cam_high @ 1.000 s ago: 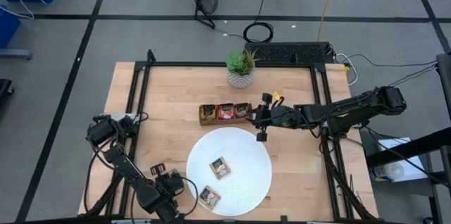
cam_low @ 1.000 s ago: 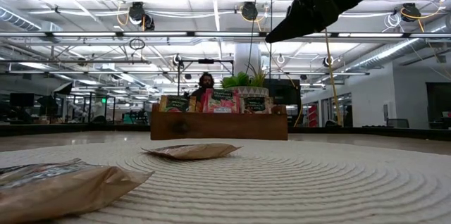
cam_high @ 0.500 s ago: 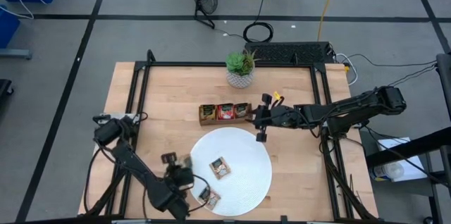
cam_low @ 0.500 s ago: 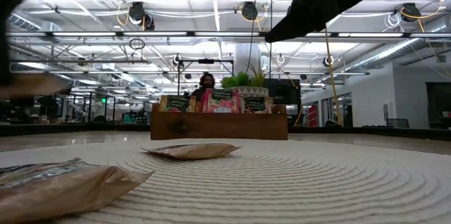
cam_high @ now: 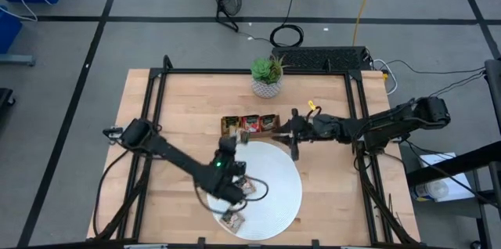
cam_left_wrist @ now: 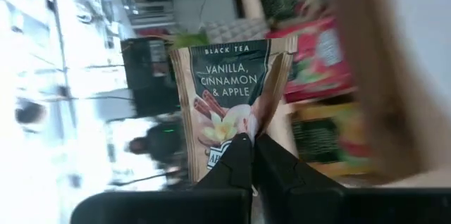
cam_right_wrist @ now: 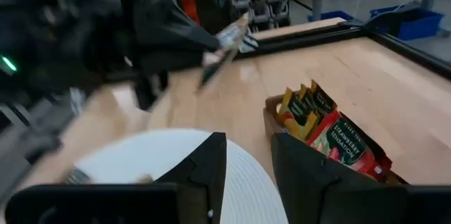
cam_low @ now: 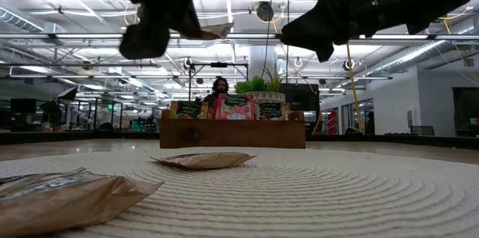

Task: Pick & Place Tea
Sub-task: Put the vanilla tea bag into the wooden organizer

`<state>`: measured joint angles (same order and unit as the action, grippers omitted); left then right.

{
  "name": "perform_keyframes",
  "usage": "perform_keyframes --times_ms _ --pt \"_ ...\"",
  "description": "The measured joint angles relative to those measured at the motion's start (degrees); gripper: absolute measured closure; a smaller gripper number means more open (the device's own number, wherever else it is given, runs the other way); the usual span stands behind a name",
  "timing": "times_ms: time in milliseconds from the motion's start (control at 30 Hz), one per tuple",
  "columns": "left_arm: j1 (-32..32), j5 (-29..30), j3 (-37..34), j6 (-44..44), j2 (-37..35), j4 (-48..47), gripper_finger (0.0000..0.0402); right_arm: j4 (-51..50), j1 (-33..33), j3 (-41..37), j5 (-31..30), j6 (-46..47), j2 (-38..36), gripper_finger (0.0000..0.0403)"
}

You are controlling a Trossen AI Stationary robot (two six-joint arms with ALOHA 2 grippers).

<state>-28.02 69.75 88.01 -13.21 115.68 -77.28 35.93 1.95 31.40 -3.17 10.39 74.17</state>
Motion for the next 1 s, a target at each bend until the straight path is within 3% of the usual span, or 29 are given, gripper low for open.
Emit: perform_keyframes --times_ms 200,500,667,1000 --pt "5.9 4.0 0.0 14.5 0.0 5.7 0.0396 10.0 -3.6 -2.8 9.0 4.2 0.0 0.0282" --pt "8.9 6.8 0.1 30.1 -0.1 16.7 0.0396 20.6 -8.1 -2.8 10.0 4.5 7.6 0.0229" --pt "8.9 6.5 0.1 36.9 -0.1 23.9 0.0396 31.4 -12.0 -2.8 17.8 9.4 13.7 0.0230" --pt "9.6 4.9 0.1 44.3 -0.2 32.0 0.0396 35.9 -13.0 -1.2 20.5 12.4 18.0 0.0234"
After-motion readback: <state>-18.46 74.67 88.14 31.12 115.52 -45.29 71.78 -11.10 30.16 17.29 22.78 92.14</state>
